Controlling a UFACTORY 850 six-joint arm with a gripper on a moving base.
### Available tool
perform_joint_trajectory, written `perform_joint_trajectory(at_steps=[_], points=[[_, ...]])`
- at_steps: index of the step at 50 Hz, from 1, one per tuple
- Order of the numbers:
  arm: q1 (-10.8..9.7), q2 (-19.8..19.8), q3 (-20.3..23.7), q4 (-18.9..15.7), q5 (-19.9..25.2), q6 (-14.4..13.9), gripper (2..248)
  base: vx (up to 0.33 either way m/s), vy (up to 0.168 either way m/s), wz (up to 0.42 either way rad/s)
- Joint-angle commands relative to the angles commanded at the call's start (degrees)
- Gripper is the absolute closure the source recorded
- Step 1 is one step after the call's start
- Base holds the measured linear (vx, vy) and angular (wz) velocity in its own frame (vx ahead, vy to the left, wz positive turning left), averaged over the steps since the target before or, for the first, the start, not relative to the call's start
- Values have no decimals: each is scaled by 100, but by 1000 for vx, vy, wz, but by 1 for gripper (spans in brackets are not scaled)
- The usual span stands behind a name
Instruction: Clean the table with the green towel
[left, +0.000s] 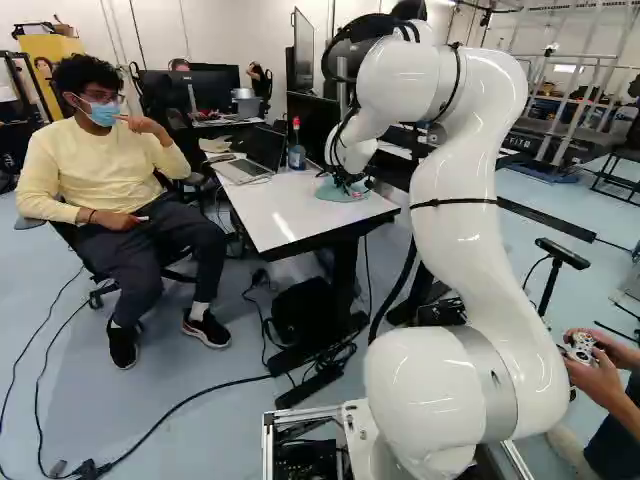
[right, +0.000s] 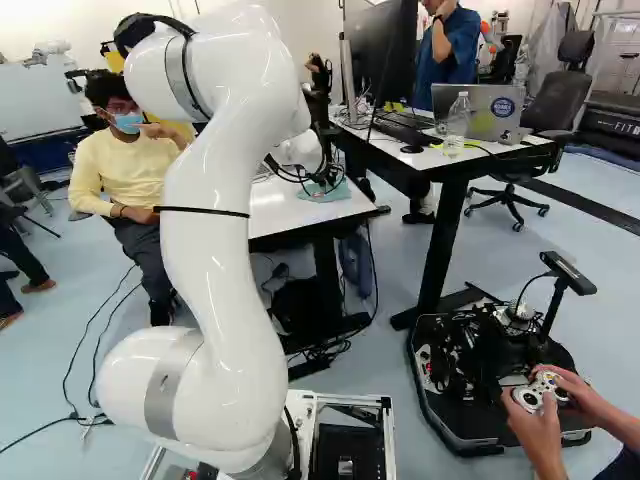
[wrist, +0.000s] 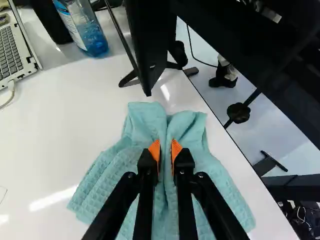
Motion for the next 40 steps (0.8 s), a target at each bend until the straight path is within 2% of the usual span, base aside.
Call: perform_joint_trajectory(at_steps=[40], points=[[0,384,93,0,-1,0,206,0,0,0]])
